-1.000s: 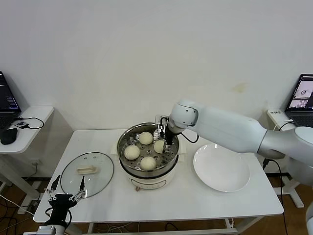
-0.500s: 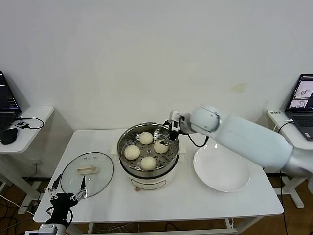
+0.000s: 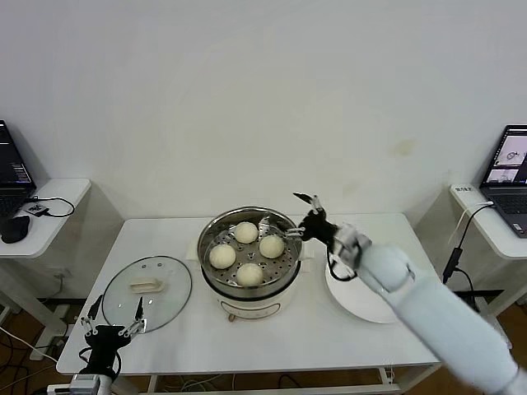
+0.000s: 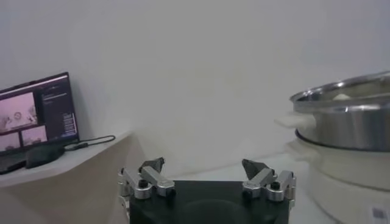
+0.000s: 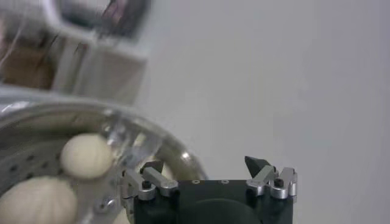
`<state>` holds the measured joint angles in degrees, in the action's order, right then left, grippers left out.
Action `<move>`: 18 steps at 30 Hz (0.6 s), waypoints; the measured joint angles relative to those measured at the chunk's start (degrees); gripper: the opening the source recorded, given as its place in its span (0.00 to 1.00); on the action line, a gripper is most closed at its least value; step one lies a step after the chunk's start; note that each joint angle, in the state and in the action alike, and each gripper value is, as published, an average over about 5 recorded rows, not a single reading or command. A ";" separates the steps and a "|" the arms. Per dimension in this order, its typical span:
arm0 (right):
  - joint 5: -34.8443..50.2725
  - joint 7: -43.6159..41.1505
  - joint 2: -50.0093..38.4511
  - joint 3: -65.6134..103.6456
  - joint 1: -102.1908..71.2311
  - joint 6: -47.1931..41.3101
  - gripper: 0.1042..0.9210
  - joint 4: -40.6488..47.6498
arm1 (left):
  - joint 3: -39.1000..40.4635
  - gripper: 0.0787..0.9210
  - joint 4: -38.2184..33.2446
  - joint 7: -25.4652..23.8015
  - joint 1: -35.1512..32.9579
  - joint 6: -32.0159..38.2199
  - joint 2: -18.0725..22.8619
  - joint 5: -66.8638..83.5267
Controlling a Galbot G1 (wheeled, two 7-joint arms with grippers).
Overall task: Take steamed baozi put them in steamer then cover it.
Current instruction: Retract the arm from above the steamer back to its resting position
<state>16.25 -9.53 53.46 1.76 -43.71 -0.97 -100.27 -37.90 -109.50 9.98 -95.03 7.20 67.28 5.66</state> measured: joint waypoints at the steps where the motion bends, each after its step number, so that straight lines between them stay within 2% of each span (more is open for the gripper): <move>1: -0.82 0.22 1.27 3.22 -3.19 1.26 0.88 -0.84 | 0.11 0.88 0.26 0.26 0.24 -0.46 -0.12 -1.05; 10: -7.80 2.65 13.56 27.30 -26.38 7.61 0.88 -8.22 | -0.71 0.88 3.93 -0.37 3.04 -1.94 -2.13 -20.36; 18: -10.31 4.69 22.03 41.59 -37.92 8.95 0.88 -13.13 | -0.31 0.88 8.65 -1.28 6.41 -1.08 -5.22 -43.06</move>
<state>5.94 -4.84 75.49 43.35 -81.63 7.98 -113.40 -38.22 -100.85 8.70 -88.62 6.12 62.07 -37.40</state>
